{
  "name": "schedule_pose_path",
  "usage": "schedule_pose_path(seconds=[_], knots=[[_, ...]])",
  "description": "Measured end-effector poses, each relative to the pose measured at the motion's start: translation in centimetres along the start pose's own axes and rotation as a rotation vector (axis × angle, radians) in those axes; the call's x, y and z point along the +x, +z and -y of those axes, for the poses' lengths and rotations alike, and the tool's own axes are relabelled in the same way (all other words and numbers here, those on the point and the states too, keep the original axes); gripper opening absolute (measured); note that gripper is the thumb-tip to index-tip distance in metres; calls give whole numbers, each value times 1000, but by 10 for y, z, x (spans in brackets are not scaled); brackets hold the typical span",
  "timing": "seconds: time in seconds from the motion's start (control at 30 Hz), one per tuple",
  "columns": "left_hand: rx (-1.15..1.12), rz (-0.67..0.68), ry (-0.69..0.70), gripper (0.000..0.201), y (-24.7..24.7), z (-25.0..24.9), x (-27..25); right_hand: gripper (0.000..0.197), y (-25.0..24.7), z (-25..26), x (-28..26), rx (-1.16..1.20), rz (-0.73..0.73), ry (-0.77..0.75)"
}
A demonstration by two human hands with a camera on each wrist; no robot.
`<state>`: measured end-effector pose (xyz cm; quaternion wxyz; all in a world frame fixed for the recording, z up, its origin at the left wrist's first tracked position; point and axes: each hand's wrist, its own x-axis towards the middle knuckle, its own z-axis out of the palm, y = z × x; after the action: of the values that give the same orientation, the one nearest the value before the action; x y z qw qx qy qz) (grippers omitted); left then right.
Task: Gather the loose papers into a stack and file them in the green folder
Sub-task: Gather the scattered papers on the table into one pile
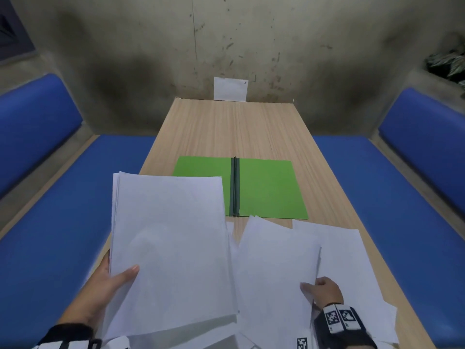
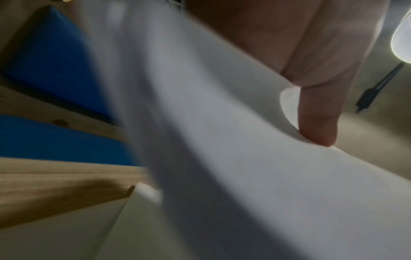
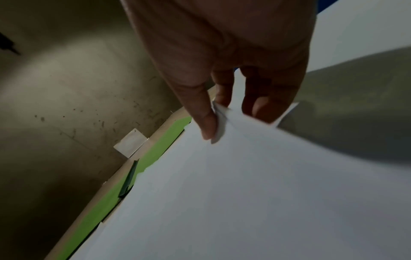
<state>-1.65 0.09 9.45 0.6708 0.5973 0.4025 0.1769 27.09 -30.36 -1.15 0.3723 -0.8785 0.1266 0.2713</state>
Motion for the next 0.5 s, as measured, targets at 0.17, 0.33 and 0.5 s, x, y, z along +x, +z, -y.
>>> schedule_pose_path(seconds=[0.17,0.33,0.5], knots=[[-7,44,-92,63,7,23,2,30,8,11,-4,17,-81,32],[-15,95,-208,78,20,55,7,45,9,7,0,212,105,50],[67,85,-311,67,26,82,15,16,8,8,-6,117,172,-33]])
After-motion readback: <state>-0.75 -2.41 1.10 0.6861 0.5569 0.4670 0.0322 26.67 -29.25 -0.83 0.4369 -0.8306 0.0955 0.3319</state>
